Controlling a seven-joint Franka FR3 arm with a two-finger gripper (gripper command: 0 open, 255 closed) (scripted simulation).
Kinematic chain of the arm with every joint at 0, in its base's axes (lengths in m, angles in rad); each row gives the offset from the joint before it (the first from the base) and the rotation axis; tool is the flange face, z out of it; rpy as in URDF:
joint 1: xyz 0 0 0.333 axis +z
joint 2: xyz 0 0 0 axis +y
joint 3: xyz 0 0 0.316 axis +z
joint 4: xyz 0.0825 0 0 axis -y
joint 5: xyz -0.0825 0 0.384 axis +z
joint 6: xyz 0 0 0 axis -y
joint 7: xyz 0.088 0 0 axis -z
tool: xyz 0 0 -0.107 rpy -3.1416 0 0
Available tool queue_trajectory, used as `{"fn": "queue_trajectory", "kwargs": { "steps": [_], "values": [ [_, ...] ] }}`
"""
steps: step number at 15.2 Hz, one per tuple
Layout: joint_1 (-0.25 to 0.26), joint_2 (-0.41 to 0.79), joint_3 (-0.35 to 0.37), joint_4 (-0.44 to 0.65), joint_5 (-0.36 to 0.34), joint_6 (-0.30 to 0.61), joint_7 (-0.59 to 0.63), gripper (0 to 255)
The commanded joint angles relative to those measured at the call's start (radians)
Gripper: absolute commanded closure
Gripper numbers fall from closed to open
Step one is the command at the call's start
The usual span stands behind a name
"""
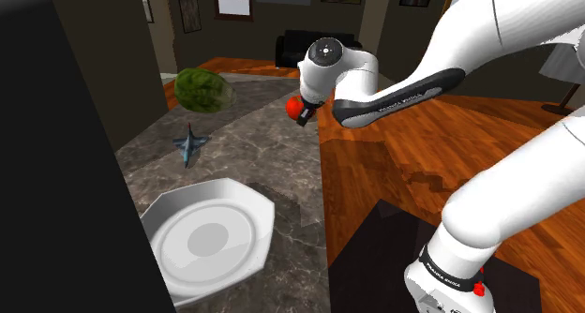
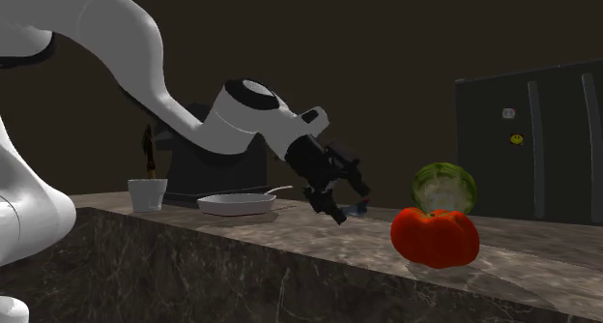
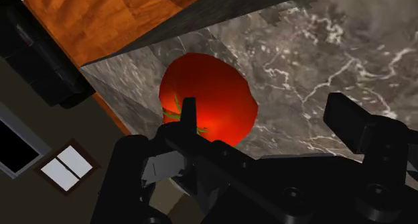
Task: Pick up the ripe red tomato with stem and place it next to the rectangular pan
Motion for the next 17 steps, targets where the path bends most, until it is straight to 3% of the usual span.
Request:
{"fn": "queue_trajectory", "kwargs": {
  "steps": [1, 4, 5, 12, 17],
  "values": [
    [-0.049, 0.068, 0.045, 0.039, -0.163, 0.041, 0.116, 0],
    [-0.097, 0.173, 0.097, 0.125, -0.401, 0.042, 0.280, 0],
    [-0.099, 0.189, 0.102, 0.139, -0.436, 0.038, 0.304, 0],
    [-0.124, 0.286, 0.084, 0.196, -0.530, 0.057, 0.356, 0],
    [-0.126, 0.294, 0.082, 0.201, -0.538, 0.058, 0.360, 0]
  ]
}}
